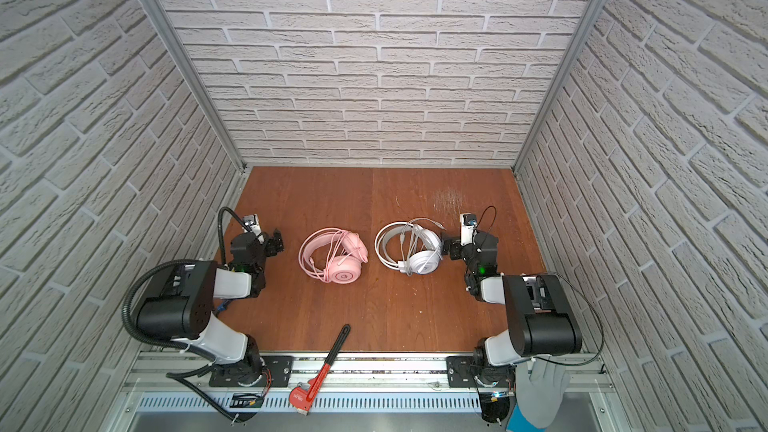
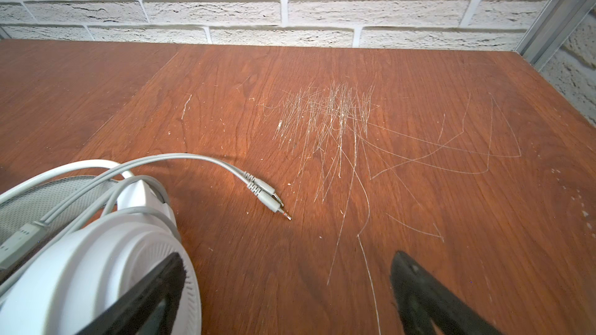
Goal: Wrap the headphones
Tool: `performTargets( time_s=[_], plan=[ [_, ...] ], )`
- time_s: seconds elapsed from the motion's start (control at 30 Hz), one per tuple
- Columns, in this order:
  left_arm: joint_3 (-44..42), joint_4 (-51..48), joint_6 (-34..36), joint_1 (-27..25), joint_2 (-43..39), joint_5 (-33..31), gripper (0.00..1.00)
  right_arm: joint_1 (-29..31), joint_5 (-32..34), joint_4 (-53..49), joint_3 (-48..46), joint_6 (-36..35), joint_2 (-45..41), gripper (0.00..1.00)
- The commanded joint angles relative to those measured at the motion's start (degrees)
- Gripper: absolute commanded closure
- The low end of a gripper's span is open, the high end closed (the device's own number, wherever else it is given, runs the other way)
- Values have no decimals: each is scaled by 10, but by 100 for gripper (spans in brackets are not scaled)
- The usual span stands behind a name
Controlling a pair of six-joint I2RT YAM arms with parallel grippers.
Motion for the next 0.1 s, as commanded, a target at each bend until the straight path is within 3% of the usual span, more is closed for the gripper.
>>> performTargets(
  time_s=[0.0, 0.07],
  plan=[
    [9, 17, 2, -2, 0, -1, 2, -1, -11, 9, 8, -4, -4, 0],
    [9, 16, 2, -1, -1, -1, 2, -1, -11, 9, 8, -4, -4, 0]
  ],
)
